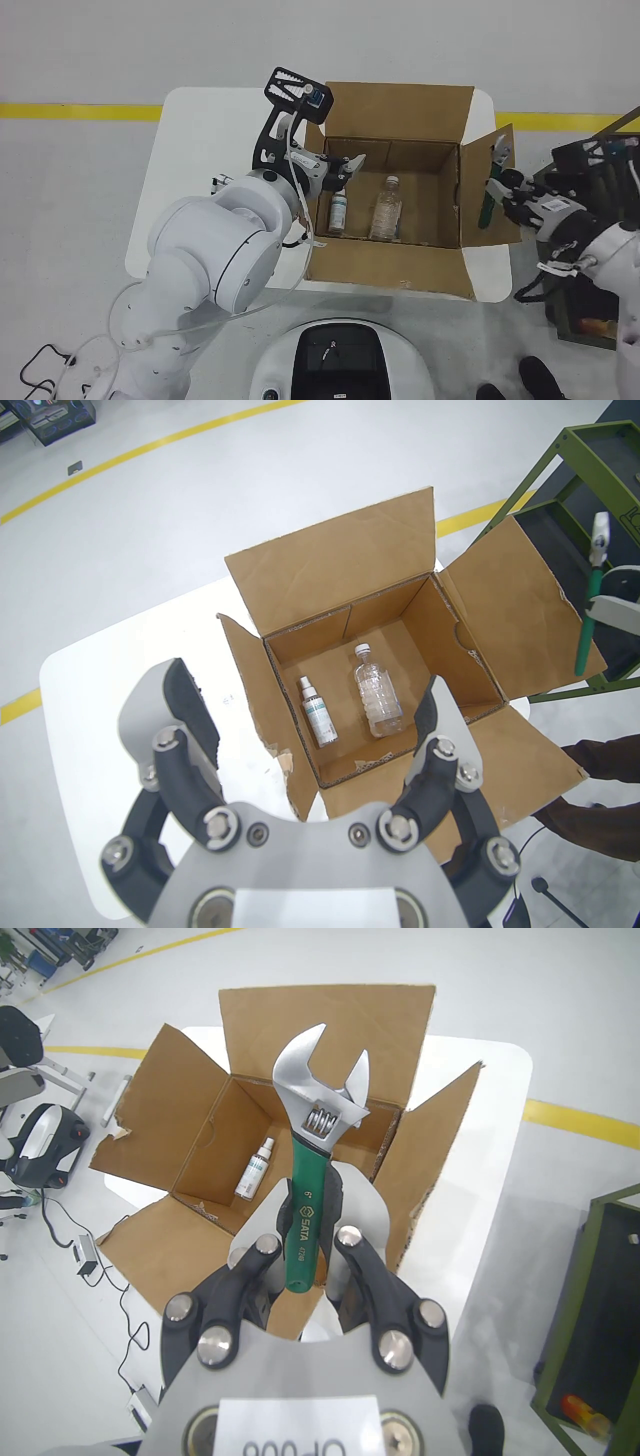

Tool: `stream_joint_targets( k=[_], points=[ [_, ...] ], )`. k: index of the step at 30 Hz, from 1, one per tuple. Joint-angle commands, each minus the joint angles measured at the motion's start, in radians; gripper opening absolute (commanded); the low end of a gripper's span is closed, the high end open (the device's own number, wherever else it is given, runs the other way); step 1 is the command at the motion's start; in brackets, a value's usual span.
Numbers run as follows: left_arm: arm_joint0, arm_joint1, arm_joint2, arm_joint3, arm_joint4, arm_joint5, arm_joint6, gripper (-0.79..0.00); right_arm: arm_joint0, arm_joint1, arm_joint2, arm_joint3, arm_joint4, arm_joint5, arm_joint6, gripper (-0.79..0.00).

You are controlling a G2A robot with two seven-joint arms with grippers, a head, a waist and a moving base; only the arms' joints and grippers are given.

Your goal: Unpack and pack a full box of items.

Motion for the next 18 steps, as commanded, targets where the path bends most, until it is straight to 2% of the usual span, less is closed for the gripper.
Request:
stream_joint_targets(
  k=[1,7,11,18],
  points=[
    [0.0,0.0,0.0,0.0,0.0,0.0,0.0,0.0,0.029,0.002,-0.057,0.025,-0.043,0.011,0.001,-0.785],
    [0.0,0.0,0.0,0.0,0.0,0.0,0.0,0.0,0.099,0.0,-0.222,0.133,-0.172,0.087,-0.026,-0.785],
    [0.0,0.0,0.0,0.0,0.0,0.0,0.0,0.0,0.159,-0.008,-0.372,0.224,-0.351,0.176,-0.031,-0.785],
    [0.0,0.0,0.0,0.0,0.0,0.0,0.0,0.0,0.253,-0.034,-0.545,0.366,-0.439,0.268,-0.052,-0.785]
  ],
)
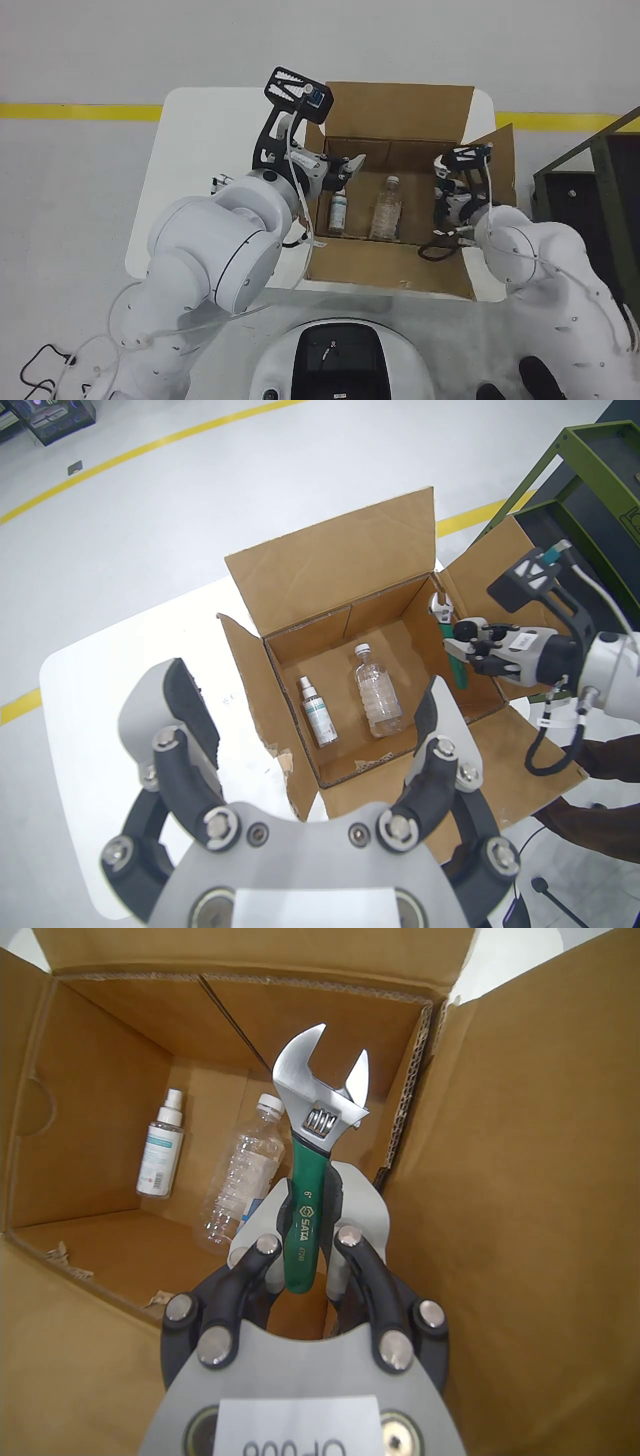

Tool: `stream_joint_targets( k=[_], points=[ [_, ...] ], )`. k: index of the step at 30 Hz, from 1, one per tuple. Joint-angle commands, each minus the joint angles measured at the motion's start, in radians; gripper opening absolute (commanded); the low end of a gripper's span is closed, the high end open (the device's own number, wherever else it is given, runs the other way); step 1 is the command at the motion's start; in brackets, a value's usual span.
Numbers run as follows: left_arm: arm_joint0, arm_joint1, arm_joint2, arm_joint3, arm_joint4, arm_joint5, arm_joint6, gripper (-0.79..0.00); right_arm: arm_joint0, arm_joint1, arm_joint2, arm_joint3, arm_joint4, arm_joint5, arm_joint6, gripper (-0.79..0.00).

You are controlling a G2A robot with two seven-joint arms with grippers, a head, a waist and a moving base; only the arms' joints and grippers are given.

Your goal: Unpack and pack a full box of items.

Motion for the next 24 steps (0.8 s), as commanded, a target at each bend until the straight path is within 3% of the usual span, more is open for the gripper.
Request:
stream_joint_targets(
  k=[1,8,9,10,11,12,24],
  points=[
    [0.0,0.0,0.0,0.0,0.0,0.0,0.0,0.0,0.026,-0.008,-0.038,0.044,0.0,0.016,0.0,-0.785],
    [0.0,0.0,0.0,0.0,0.0,0.0,0.0,0.0,0.102,-0.036,-0.145,0.169,-0.05,0.071,-0.016,-0.785],
    [0.0,0.0,0.0,0.0,0.0,0.0,0.0,0.0,0.109,-0.04,-0.157,0.182,-0.052,0.074,-0.015,-0.708],
    [0.0,0.0,0.0,0.0,0.0,0.0,0.0,0.0,0.117,-0.043,-0.167,0.193,-0.061,0.078,-0.013,-0.499],
    [0.0,0.0,0.0,0.0,0.0,0.0,0.0,0.0,0.127,-0.047,-0.179,0.204,-0.069,0.086,-0.012,-0.108],
    [0.0,0.0,0.0,0.0,0.0,0.0,0.0,0.0,0.131,-0.049,-0.183,0.208,-0.068,0.088,-0.012,0.0],
    [0.0,0.0,0.0,0.0,0.0,0.0,0.0,0.0,0.116,-0.054,-0.134,0.131,-0.072,0.067,-0.003,0.0]
  ],
)
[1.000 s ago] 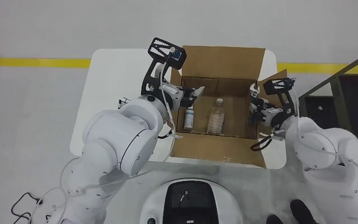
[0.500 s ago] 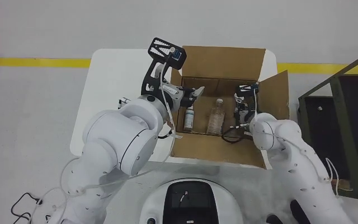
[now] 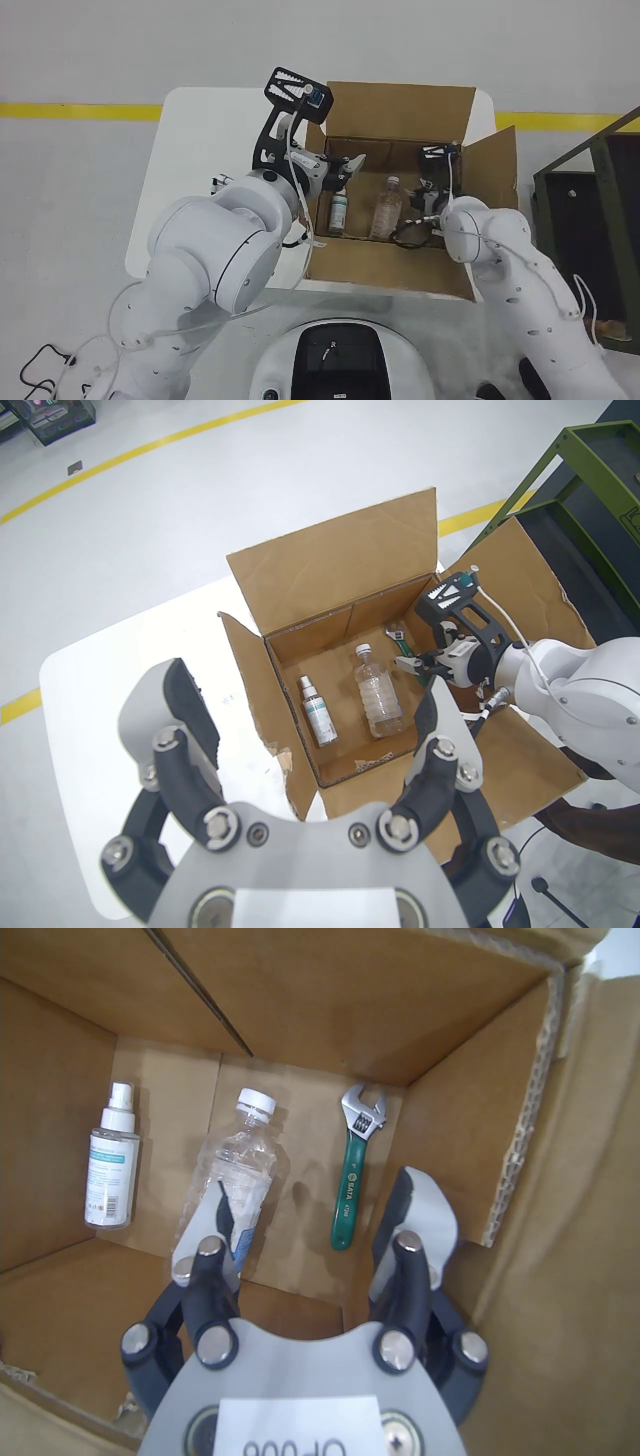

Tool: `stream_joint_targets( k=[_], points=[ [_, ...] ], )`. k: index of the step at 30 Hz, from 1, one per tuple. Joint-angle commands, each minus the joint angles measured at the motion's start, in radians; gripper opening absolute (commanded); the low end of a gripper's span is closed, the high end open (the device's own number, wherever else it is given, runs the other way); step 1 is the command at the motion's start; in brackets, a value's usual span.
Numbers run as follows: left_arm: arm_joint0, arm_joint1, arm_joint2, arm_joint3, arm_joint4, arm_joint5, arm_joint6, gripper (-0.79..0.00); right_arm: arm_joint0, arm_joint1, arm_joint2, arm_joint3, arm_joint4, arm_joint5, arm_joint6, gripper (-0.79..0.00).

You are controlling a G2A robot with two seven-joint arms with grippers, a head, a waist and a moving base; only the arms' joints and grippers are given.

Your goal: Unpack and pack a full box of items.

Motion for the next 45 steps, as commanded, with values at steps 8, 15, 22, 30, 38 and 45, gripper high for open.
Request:
stream_joint_targets(
  k=[8,15,22,30,38,45],
  points=[
    [0.0,0.0,0.0,0.0,0.0,0.0,0.0,0.0,-0.099,0.022,0.254,-0.272,0.165,-0.147,-0.116,-0.785],
    [0.0,0.0,0.0,0.0,0.0,0.0,0.0,0.0,-0.22,0.036,0.494,-0.343,0.306,-0.278,-0.263,-0.785],
    [0.0,0.0,0.0,0.0,0.0,0.0,0.0,0.0,-0.335,0.047,0.741,-0.373,0.419,-0.378,-0.316,-0.785],
    [0.0,0.0,0.0,0.0,0.0,0.0,0.0,0.0,-0.476,0.052,0.905,-0.309,0.452,-0.479,-0.367,-0.785],
    [0.0,0.0,0.0,0.0,0.0,0.0,0.0,0.0,-0.541,0.051,0.922,-0.313,0.443,-0.45,-0.352,-0.785],
    [0.032,0.004,0.025,0.062,0.105,-0.081,0.1,-0.751,-0.549,0.05,0.915,-0.314,0.443,-0.457,-0.368,-0.785]
  ],
)
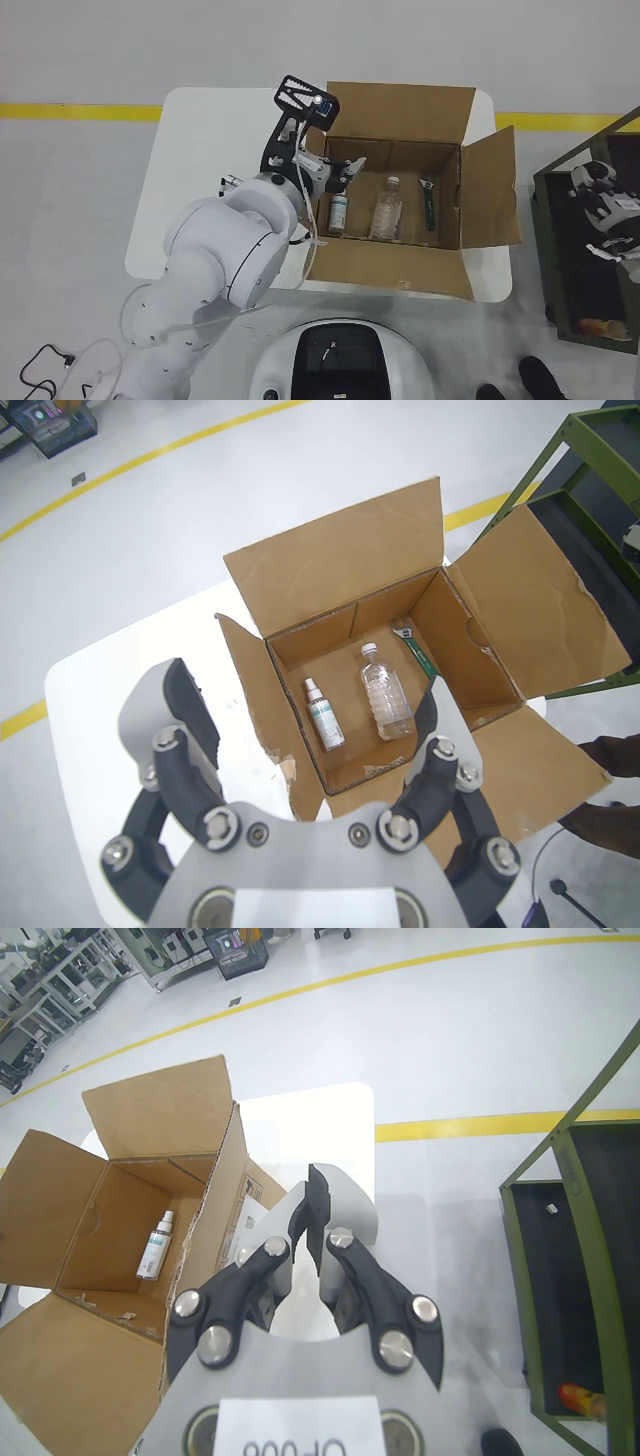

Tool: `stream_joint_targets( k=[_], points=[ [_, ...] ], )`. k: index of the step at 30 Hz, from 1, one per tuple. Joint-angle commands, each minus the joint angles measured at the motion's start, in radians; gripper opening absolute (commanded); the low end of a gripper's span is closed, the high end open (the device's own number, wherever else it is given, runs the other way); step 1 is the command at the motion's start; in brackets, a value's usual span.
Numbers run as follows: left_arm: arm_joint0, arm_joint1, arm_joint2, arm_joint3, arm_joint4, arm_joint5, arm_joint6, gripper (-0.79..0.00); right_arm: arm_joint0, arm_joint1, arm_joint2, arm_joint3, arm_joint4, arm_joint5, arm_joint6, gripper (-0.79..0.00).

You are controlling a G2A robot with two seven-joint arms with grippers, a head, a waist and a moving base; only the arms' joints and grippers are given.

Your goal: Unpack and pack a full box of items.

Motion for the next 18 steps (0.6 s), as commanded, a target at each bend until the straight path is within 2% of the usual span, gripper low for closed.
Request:
stream_joint_targets(
  k=[1,5,8,13,15,18],
  points=[
    [-0.003,0.002,0.004,0.027,0.084,-0.017,0.007,-0.785,-0.013,0.0,-0.012,-0.001,-0.007,-0.016,-0.021,-0.785],
    [-0.008,0.007,-0.023,0.064,0.201,-0.036,-0.01,-0.785,-0.03,0.0,-0.034,0.01,-0.044,-0.022,-0.053,-0.785],
    [-0.01,0.016,-0.039,0.099,0.321,-0.117,-0.039,-0.785,-0.04,-0.003,-0.059,0.04,-0.044,-0.005,-0.083,-0.785],
    [0.015,0.017,-0.079,0.126,0.308,-0.152,-0.11,-0.785,-0.041,-0.008,-0.116,0.1,-0.034,0.021,-0.137,-0.785],
    [0.026,0.017,-0.071,0.141,0.312,-0.181,-0.123,-0.785,-0.032,-0.011,-0.146,0.118,-0.008,0.033,-0.147,-0.785],
    [0.047,0.011,-0.063,0.158,0.28,-0.155,-0.114,-0.785,-0.013,-0.015,-0.191,0.128,0.005,0.031,-0.173,-0.785]
  ],
)
